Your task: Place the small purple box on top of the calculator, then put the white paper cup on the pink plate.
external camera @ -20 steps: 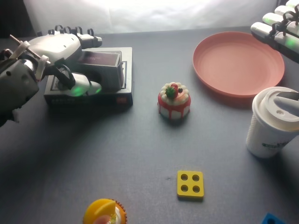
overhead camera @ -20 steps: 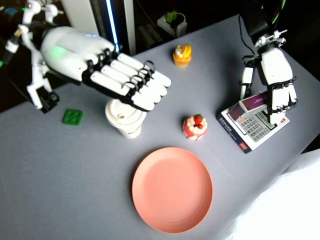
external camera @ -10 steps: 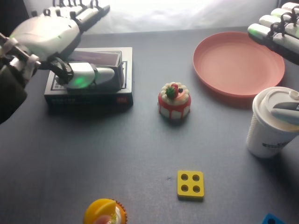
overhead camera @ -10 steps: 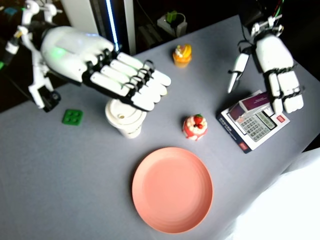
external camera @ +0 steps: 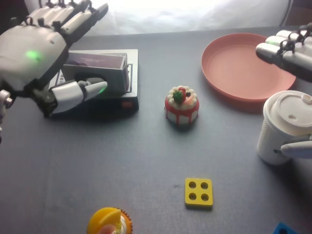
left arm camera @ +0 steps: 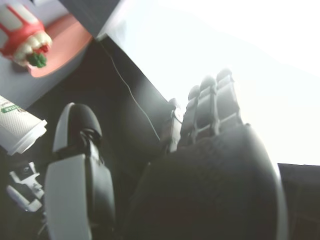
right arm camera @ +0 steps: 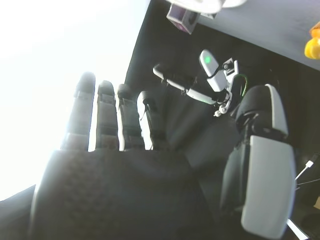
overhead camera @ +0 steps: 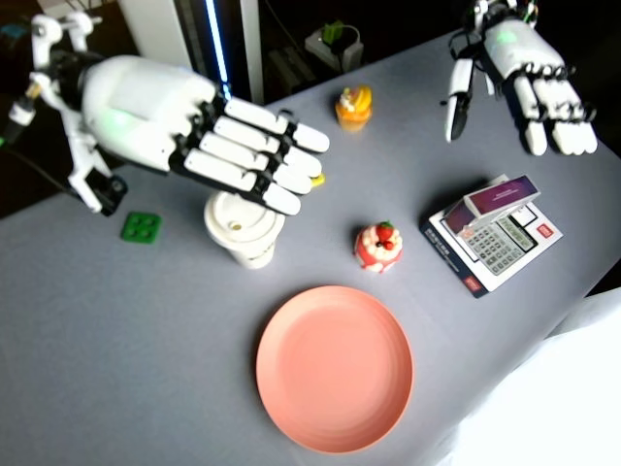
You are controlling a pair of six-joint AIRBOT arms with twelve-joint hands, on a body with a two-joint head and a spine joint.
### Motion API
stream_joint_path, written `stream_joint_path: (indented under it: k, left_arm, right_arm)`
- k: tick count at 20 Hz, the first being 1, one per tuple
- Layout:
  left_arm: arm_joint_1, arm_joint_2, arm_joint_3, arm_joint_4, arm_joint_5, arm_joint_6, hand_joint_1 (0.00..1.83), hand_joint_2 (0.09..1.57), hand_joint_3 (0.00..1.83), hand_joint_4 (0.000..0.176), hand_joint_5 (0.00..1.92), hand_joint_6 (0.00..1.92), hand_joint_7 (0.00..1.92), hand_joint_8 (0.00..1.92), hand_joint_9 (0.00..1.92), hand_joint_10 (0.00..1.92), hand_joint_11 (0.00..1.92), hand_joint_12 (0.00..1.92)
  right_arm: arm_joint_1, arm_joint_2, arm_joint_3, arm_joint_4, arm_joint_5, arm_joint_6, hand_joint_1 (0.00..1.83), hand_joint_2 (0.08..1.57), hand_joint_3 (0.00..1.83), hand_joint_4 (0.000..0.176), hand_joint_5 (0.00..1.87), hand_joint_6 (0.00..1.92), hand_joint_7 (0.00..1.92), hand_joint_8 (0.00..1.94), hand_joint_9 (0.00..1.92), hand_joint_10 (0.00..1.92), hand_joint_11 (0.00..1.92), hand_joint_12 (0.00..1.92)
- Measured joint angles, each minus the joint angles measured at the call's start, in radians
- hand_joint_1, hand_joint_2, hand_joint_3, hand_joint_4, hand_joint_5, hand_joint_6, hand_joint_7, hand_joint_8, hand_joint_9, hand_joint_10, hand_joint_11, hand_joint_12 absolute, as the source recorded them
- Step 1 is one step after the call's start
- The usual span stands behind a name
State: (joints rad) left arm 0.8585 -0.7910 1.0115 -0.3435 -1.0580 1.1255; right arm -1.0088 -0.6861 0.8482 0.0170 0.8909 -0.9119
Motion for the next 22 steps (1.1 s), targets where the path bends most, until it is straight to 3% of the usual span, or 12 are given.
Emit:
stream_joint_path:
  k: [2,4,7,8,10,11,14,15,16,18,19,22]
  left_arm:
    - [0.017,0.007,-0.007,0.013,-0.032,-0.001,0.67,1.13,0.01,0.115,0.06,0.01,0.00,0.00,0.00,0.00,0.00,0.00]
    - [0.017,0.011,-0.014,0.008,-0.058,-0.002,0.66,1.13,0.01,0.124,0.06,0.01,0.00,0.00,0.00,0.00,0.00,0.00]
    - [0.019,0.011,-0.019,0.016,-0.072,-0.001,0.66,1.14,0.01,0.093,0.06,0.01,0.00,0.00,0.00,0.00,0.00,0.00]
    - [0.019,0.011,-0.020,0.015,-0.073,-0.002,0.66,1.14,0.01,0.084,0.06,0.01,0.00,0.00,0.00,0.00,0.00,0.00]
    - [0.026,0.015,-0.024,0.022,-0.085,-0.002,0.70,1.14,0.01,0.084,0.07,0.01,0.00,0.00,0.00,0.00,0.00,0.00]
    - [0.030,0.017,-0.024,0.021,-0.088,-0.002,0.69,1.14,0.00,0.095,0.06,0.01,0.00,0.00,0.00,0.00,0.00,0.00]
    - [0.031,0.017,-0.025,0.013,-0.091,-0.002,0.72,1.14,0.00,0.086,0.08,0.01,0.00,0.00,0.00,0.00,0.00,0.00]
    - [0.032,0.017,-0.027,0.013,-0.097,-0.002,0.71,1.14,0.00,0.093,0.08,0.01,0.00,0.00,0.00,0.00,0.00,0.00]
    - [0.034,0.017,-0.027,0.014,-0.098,-0.002,0.71,1.15,0.01,0.079,0.08,0.01,0.00,0.00,0.00,0.00,0.00,0.00]
    - [0.034,0.017,-0.027,0.014,-0.100,-0.002,0.71,1.15,0.00,0.081,0.08,0.01,0.00,0.00,0.00,0.00,0.00,0.00]
    - [0.034,0.017,-0.027,0.013,-0.100,-0.002,0.71,1.15,0.01,0.083,0.09,0.01,0.00,0.00,0.00,0.00,0.00,0.00]
    - [0.043,0.017,-0.027,0.013,-0.101,-0.002,0.71,1.19,0.02,0.076,0.10,0.01,0.02,0.01,0.00,0.00,0.00,0.00]
  right_arm:
    - [0.000,-0.024,0.017,-0.002,-0.035,0.006,0.64,0.94,0.00,0.037,0.00,0.00,0.00,0.00,0.00,0.00,0.00,0.58]
    - [0.000,-0.046,0.037,0.004,-0.082,0.017,0.62,0.95,0.00,0.070,0.00,0.00,0.00,0.00,0.00,0.00,0.00,0.06]
    - [0.000,-0.063,0.060,0.027,-0.125,0.018,0.66,0.95,0.00,0.033,0.00,0.00,0.00,0.00,0.00,0.00,0.00,0.00]
    - [0.000,-0.067,0.065,0.033,-0.133,0.018,0.64,0.95,0.00,0.035,0.00,0.00,0.00,0.00,0.00,0.00,0.00,0.00]
    - [0.000,-0.076,0.077,0.053,-0.153,0.018,0.67,0.98,0.01,0.000,0.00,0.00,0.00,0.00,0.00,0.00,0.00,0.00]
    - [0.000,-0.081,0.083,0.061,-0.160,0.018,0.67,0.98,0.01,0.000,0.00,0.00,0.00,0.00,0.00,0.00,0.00,0.00]
    - [0.000,-0.113,0.111,0.080,-0.186,0.018,0.77,0.99,0.01,0.000,0.00,0.00,0.00,0.00,0.00,0.00,0.05,0.03]
    - [0.000,-0.121,0.117,0.087,-0.192,0.019,0.81,1.01,0.00,0.000,0.00,0.00,0.00,0.00,0.10,0.04,0.01,0.54]
    - [0.000,-0.125,0.119,0.092,-0.192,0.019,0.89,1.03,0.00,0.000,0.01,0.00,0.12,0.01,0.21,0.22,0.00,1.11]
    - [0.000,-0.129,0.125,0.095,-0.185,0.019,0.99,1.05,0.00,0.000,0.18,0.05,0.40,0.09,0.24,0.96,0.03,1.67]
    - [0.001,-0.129,0.125,0.096,-0.183,0.019,1.03,1.07,0.01,0.000,0.27,0.09,0.51,0.15,0.28,1.17,0.11,1.77]
    - [0.009,-0.129,0.126,0.101,-0.167,0.025,1.13,1.10,0.00,0.000,0.36,0.78,0.49,1.20,0.43,1.63,0.40,1.92]
